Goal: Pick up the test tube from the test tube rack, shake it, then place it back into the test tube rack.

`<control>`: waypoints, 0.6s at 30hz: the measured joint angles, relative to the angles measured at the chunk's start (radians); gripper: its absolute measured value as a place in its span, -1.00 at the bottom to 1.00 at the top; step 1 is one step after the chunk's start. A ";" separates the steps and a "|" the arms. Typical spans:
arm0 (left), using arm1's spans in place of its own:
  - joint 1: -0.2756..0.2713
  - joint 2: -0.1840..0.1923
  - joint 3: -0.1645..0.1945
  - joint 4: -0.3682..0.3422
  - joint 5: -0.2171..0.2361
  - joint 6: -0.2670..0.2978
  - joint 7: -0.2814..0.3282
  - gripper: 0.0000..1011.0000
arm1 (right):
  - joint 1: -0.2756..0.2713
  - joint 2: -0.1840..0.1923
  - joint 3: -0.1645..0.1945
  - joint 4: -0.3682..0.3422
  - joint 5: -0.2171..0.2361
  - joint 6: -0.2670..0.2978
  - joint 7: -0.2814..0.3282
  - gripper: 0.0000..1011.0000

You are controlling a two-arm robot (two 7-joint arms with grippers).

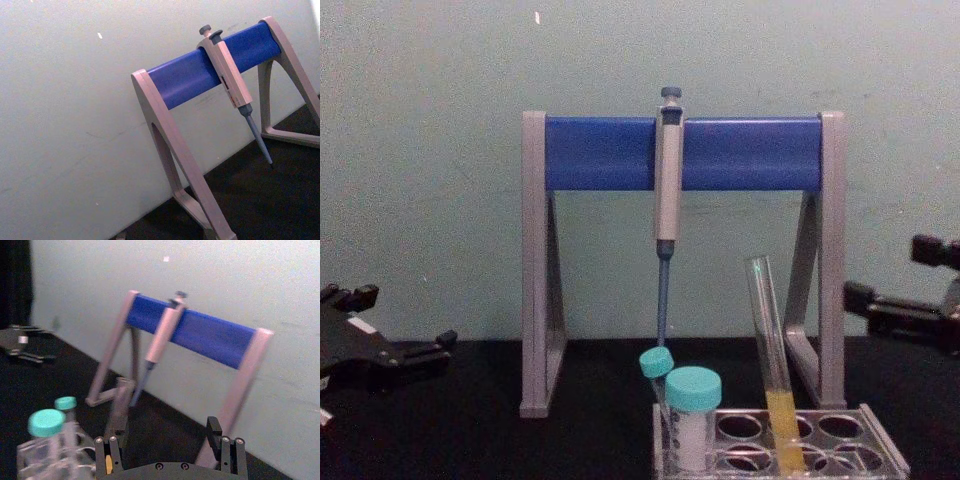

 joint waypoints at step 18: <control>0.000 0.000 0.000 0.000 0.000 0.000 0.000 0.98 | 0.103 -0.096 -0.044 0.077 0.052 0.134 0.176 0.98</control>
